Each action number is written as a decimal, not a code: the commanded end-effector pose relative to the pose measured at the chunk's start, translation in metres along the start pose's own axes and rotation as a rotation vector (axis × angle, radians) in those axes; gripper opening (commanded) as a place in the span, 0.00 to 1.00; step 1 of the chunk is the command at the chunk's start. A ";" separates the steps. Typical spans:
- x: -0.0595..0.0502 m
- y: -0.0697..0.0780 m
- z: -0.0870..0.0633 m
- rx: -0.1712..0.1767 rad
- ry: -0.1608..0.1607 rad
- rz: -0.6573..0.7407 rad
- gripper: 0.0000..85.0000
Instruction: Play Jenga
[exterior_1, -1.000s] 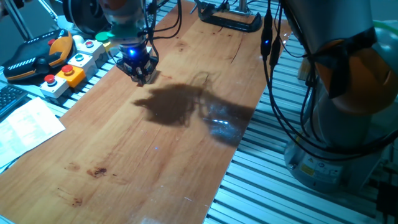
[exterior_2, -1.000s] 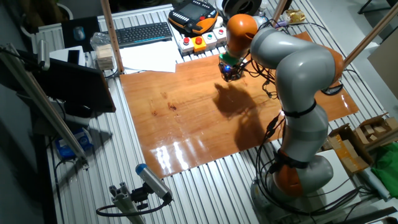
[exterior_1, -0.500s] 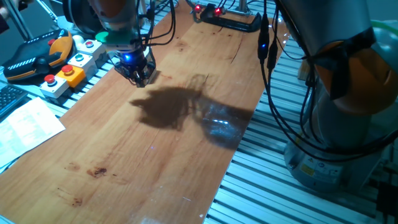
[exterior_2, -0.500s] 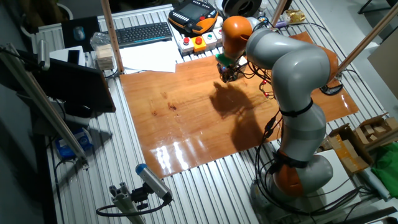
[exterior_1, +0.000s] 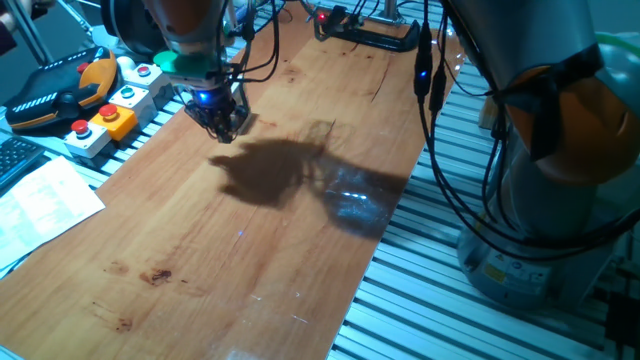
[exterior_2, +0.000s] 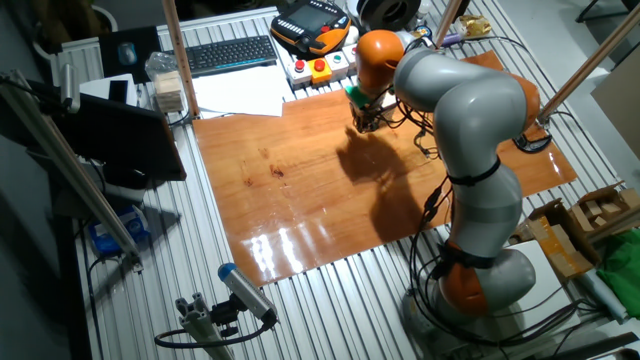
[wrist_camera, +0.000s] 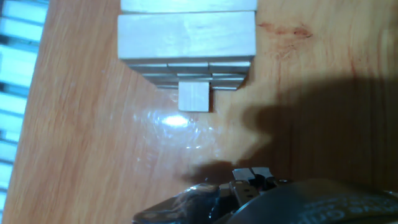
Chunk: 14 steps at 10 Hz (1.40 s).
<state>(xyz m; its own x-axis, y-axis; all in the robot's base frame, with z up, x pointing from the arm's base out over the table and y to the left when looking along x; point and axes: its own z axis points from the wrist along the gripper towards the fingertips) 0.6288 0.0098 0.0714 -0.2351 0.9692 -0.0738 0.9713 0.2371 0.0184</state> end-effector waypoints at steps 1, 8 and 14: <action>-0.001 0.000 0.000 0.000 -0.003 -0.004 0.01; -0.024 -0.003 0.001 0.007 -0.005 -0.016 0.01; -0.041 -0.011 0.006 -0.005 0.007 -0.020 0.01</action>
<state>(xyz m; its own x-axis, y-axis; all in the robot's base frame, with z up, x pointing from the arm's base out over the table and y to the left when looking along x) 0.6277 -0.0334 0.0679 -0.2550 0.9646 -0.0669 0.9662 0.2569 0.0223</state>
